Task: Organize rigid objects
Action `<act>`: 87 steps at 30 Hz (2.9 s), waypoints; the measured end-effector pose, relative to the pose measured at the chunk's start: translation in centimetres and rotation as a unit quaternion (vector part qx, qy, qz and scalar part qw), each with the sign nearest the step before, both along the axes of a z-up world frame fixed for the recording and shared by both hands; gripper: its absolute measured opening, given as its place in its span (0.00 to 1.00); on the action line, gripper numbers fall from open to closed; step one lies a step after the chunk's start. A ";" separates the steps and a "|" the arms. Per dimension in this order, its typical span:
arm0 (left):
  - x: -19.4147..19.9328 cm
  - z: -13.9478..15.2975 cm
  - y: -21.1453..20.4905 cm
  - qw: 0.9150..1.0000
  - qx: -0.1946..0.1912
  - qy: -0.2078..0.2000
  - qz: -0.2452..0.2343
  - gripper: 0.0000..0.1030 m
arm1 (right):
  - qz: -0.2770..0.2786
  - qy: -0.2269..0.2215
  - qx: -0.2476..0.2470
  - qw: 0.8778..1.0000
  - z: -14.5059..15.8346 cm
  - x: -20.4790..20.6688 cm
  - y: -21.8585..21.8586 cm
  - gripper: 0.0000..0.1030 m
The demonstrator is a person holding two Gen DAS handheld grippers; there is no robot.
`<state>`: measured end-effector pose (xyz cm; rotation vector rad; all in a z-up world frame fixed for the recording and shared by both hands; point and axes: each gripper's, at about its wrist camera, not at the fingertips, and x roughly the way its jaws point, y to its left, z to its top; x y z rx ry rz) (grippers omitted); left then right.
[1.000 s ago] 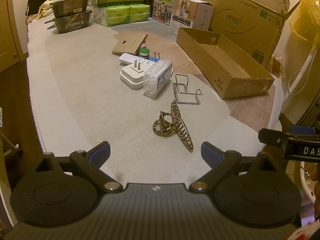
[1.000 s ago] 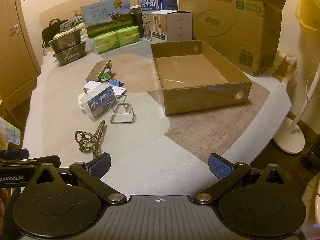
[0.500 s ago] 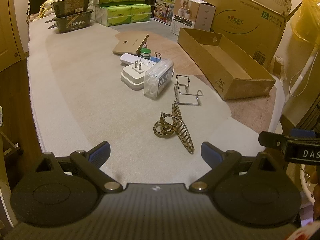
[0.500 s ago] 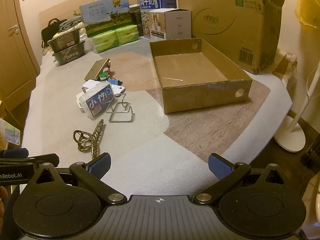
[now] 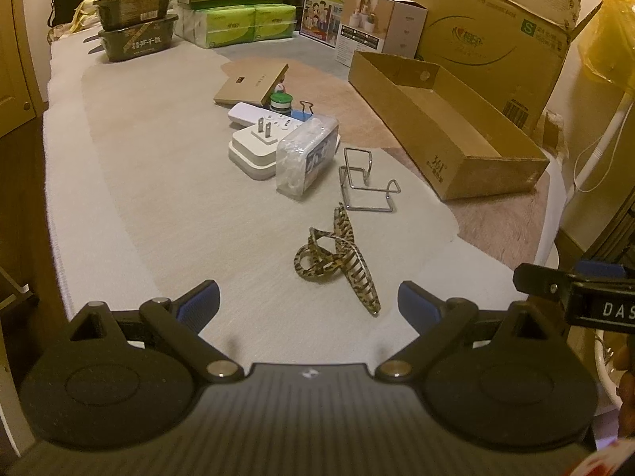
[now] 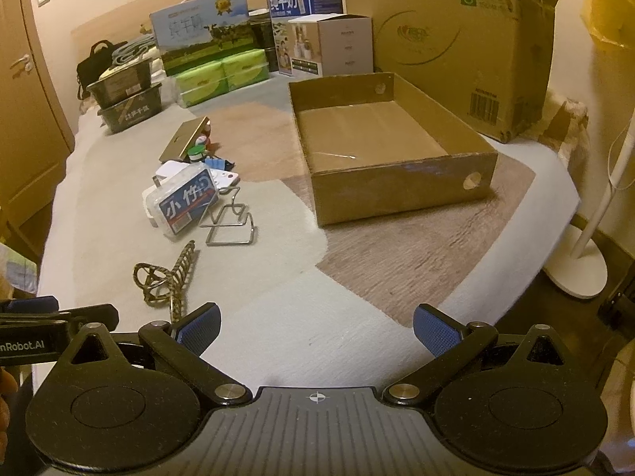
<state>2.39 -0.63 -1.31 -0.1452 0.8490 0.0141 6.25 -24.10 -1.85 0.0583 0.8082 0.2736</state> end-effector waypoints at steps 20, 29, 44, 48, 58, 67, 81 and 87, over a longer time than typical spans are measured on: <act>6.0 -4.1 -2.7 1.000 0.030 0.004 -0.003 0.71 | 0.000 0.007 0.008 1.000 -2.4 4.1 -1.3 0.99; 7.2 -5.1 -2.6 0.999 0.038 0.009 -0.012 0.47 | 0.002 0.019 0.006 1.000 -3.6 5.9 -1.0 0.99; 6.9 -4.2 0.8 0.998 0.051 -0.002 -0.026 0.35 | 0.054 0.017 0.021 0.998 -4.6 7.2 3.0 0.99; 6.7 -3.6 2.5 0.998 0.055 -0.011 -0.013 0.35 | 0.067 0.007 0.023 0.997 -4.9 7.9 4.9 0.96; 6.8 -2.6 5.5 0.998 0.049 -0.031 0.009 0.35 | 0.076 -0.012 0.031 0.997 -5.8 10.4 9.3 0.76; 7.2 -2.5 6.5 0.998 0.036 -0.039 0.019 0.35 | 0.061 -0.002 0.028 0.998 -6.1 12.6 11.2 0.65; 6.7 -1.6 6.7 0.998 0.029 -0.050 0.020 0.35 | 0.062 -0.015 0.008 0.998 -5.6 12.3 11.8 0.52; 6.4 -0.2 6.0 0.998 0.029 -0.062 0.012 0.35 | 0.058 -0.026 0.010 0.998 -4.2 10.9 10.9 0.52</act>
